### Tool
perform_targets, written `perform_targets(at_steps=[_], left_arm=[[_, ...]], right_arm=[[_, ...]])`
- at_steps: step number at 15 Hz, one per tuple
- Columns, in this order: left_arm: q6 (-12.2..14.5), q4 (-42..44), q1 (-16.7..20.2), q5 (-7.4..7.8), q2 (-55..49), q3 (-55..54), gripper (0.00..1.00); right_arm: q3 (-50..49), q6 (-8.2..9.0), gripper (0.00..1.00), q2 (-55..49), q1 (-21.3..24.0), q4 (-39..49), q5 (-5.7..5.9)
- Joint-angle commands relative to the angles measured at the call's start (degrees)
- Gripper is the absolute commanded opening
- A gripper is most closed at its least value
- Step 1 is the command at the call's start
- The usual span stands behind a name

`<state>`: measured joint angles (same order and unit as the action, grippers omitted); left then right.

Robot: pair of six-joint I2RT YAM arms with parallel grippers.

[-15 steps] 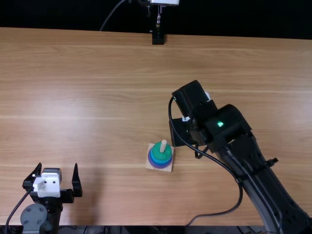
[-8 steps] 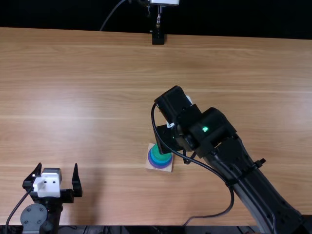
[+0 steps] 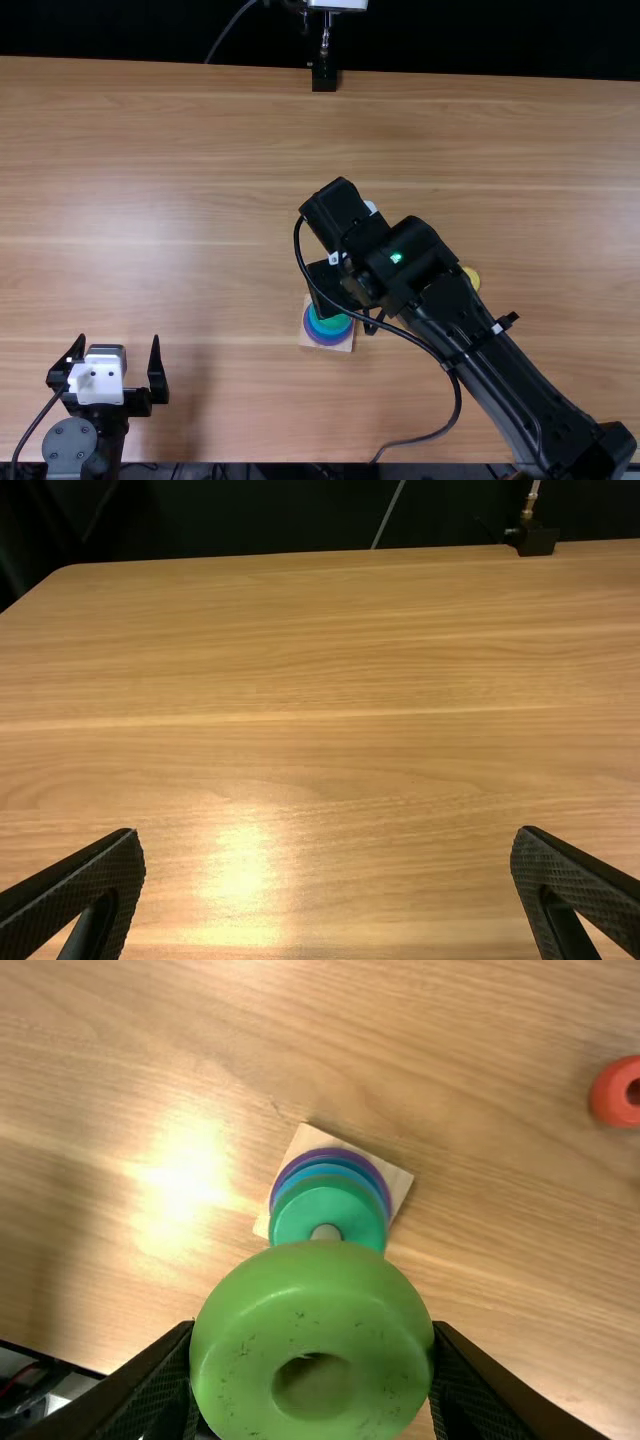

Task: Build the Hanoi tower: stack the rings onto the peg from bottom to top in this color order: purple, dark blue, light blue, dark green, light green, yellow, orange.

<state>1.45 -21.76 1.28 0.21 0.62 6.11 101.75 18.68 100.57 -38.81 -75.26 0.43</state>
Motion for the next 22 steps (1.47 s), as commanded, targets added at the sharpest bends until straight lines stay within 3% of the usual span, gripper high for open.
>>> perform_targets(at_steps=[1, 6, 7, 9, 10, 18, 22], left_arm=[[0.13, -3.76, 0.74, -0.10, -0.62, -6.11, 1.00], [0.02, -3.76, 0.65, -0.10, -0.62, -6.11, 1.00], [0.13, -3.76, 0.74, -0.10, -0.62, -6.11, 1.00], [0.02, -3.76, 0.74, -0.10, -0.62, -6.11, 1.00], [0.13, -3.76, 0.74, -0.10, -0.62, -6.11, 1.00], [0.13, -3.76, 0.74, -0.10, -0.62, -6.11, 1.00], [0.13, -3.76, 0.74, -0.10, -0.62, -6.11, 1.00]], right_arm=[[2.04, -0.01, 0.00, 0.59, -0.92, 0.21, -0.22], [1.25, 0.10, 0.00, 0.76, -0.74, 0.11, -0.22], [1.16, 0.52, 0.21, 0.76, -0.48, 0.00, -0.11], [0.99, 0.52, 0.87, 0.76, -0.39, -0.63, 0.31], [0.37, 0.20, 1.00, 0.76, -0.30, -1.16, 0.42], [3.98, -0.01, 1.00, 0.76, 0.66, -0.31, 0.63], [5.12, 0.10, 1.00, 0.76, 15.78, -0.31, 0.42]])
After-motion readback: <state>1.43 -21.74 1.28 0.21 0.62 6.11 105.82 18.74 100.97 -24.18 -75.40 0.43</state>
